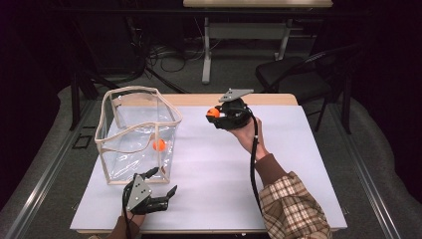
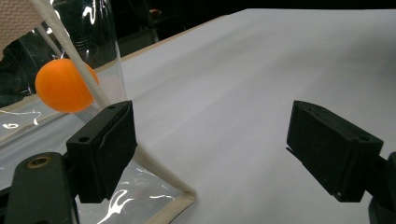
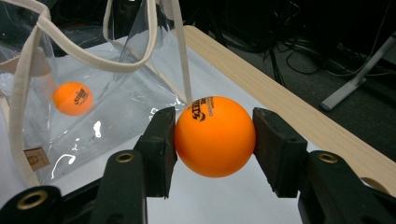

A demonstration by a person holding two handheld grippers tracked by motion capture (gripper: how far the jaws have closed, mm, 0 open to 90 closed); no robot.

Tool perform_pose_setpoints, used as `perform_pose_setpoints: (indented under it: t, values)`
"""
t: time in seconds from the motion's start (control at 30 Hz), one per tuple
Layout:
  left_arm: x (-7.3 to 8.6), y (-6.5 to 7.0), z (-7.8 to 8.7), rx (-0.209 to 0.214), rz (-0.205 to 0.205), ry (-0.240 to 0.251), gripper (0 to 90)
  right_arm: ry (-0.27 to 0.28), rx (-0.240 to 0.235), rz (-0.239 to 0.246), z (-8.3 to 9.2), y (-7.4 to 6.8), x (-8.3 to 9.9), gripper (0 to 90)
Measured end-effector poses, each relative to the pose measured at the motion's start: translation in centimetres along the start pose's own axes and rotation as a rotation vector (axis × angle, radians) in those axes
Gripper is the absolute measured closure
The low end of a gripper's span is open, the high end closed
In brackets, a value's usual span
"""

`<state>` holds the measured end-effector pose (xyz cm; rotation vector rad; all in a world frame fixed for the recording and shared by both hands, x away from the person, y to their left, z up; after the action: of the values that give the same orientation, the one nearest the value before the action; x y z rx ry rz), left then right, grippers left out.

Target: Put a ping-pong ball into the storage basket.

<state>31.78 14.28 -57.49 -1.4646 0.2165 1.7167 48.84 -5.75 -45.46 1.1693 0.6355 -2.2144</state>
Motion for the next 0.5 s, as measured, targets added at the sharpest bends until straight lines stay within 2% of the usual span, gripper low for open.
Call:
perform_pose_setpoints:
  t: [0.5]
  values:
    - [-0.01, -0.01, 0.02, 0.001, -0.003, 0.000, 15.7, 0.008, -0.005, 0.013, -0.16, -0.67, -0.92, 51.3]
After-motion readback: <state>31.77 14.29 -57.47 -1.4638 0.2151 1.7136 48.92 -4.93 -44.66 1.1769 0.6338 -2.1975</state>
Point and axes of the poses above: each handheld gripper's, and its own axes: z roughly backward along the jaws, x roughly out of its underside, y roughly to its right, the point moved 8 cm from there along -z, roughly forward along the jaws, and after that the axes turned 14 degrees about -z, right-handed, at the moved point
